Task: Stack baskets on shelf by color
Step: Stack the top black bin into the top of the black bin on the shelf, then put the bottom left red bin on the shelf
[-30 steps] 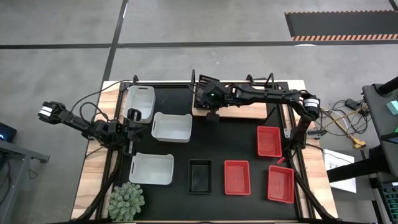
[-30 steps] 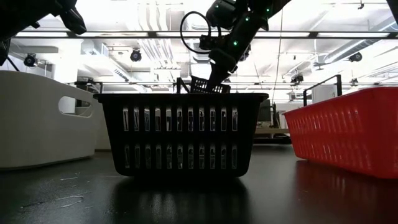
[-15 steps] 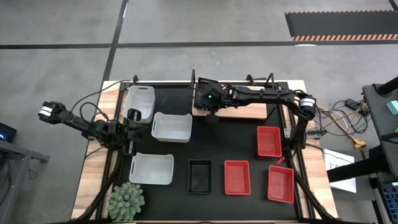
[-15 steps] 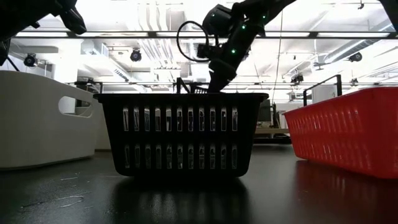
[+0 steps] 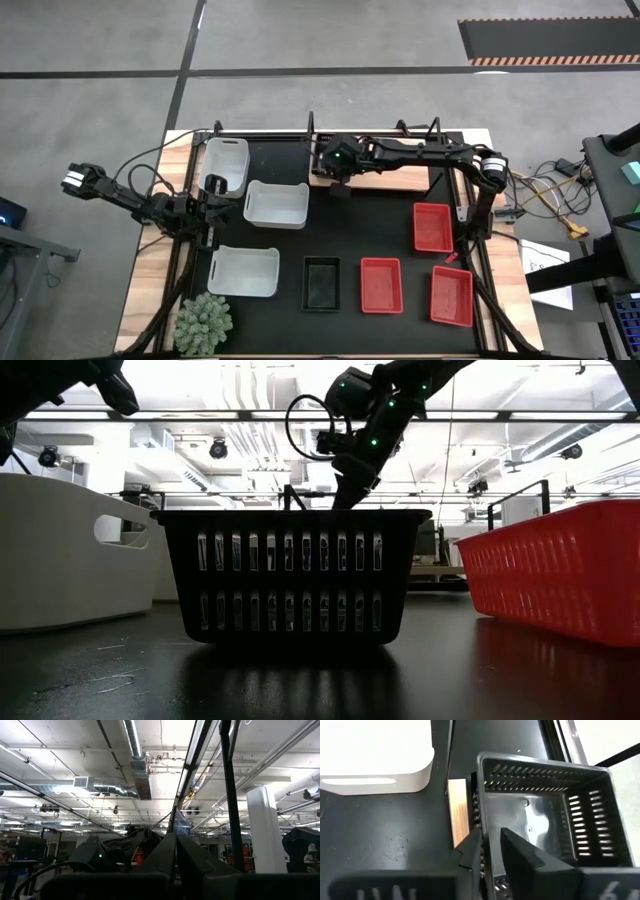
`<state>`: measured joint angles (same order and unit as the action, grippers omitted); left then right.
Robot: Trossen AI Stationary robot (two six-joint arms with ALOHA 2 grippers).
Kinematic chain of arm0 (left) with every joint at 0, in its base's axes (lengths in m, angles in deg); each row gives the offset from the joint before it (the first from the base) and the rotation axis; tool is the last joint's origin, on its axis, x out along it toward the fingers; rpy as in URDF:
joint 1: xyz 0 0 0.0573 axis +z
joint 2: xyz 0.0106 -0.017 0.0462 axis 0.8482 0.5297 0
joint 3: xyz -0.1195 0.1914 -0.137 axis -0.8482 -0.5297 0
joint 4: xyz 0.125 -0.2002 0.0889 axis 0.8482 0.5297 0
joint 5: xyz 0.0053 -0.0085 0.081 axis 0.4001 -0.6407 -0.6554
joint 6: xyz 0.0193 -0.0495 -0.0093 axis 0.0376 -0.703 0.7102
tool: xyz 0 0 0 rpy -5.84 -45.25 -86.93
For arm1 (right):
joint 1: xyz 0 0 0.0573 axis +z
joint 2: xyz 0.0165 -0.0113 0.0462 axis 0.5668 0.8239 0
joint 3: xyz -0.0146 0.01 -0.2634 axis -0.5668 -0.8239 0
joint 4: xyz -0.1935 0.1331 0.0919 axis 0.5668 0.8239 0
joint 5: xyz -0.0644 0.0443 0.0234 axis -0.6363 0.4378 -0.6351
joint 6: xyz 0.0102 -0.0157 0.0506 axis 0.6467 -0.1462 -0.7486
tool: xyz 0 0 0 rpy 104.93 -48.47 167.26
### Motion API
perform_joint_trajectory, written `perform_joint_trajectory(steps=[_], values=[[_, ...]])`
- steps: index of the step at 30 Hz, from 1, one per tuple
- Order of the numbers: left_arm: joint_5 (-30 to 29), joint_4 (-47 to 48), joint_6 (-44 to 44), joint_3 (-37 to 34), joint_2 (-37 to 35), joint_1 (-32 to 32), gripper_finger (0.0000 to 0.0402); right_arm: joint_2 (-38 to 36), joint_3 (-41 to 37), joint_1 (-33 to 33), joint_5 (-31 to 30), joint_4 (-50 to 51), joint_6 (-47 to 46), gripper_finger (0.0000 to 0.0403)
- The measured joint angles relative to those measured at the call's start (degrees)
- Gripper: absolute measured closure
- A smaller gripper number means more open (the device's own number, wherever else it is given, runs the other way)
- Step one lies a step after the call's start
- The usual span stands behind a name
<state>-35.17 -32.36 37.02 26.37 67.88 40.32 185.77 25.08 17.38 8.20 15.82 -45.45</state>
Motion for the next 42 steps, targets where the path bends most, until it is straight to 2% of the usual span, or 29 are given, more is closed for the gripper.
perform_joint_trajectory(steps=[6, 11, 14, 18, 24, 29, 33, 38, 42], values=[[0.0, 0.0, 0.04, 0.0, 0.01, 0.0, 0.0402, -0.56, 3.01, 0.74, 0.04, 3.99, -4.97, 0.029], [0.0, 0.0, 0.09, 0.0, -0.01, 0.0, 0.0402, -3.77, 3.05, 3.95, -0.11, 7.58, -7.92, 0.0285], [0.0, 0.02, 0.96, 0.0, 0.01, 0.0, 0.0402, -5.5, 1.79, 7.05, -0.3, 5.48, -8.03, 0.0299], [0.0, 0.0, 1.53, 0.0, 0.01, 0.0, 0.0402, -6.62, -0.98, 10.79, -3.65, -0.98, -6.64, 0.0336], [0.0, -0.02, 1.18, 0.0, 0.0, 0.01, 0.0402, -6.64, -4.26, 12.65, -6.22, -9.06, -5.64, 0.039], [0.0, -0.02, 1.09, 0.0, -0.18, 0.0, 0.0402, -6.64, -5.99, 11.75, -5.86, -15.94, -0.87, 0.0394], [0.0, -0.03, 1.09, 0.0, -0.36, 0.0, 0.0402, -6.6, -6.62, 7.89, -3.77, -19.76, 2.34, 0.0394], [0.0, -0.02, 1.1, 0.0, -0.38, 0.0, 0.0402, -6.6, -8.54, 2.24, 5.65, -25.18, -0.95, 0.0394], [0.0, -0.02, 1.11, 0.0, -0.38, 0.0, 0.0402, -6.56, -10.87, 0.46, 6.29, -25.36, -3.91, 0.0394]])
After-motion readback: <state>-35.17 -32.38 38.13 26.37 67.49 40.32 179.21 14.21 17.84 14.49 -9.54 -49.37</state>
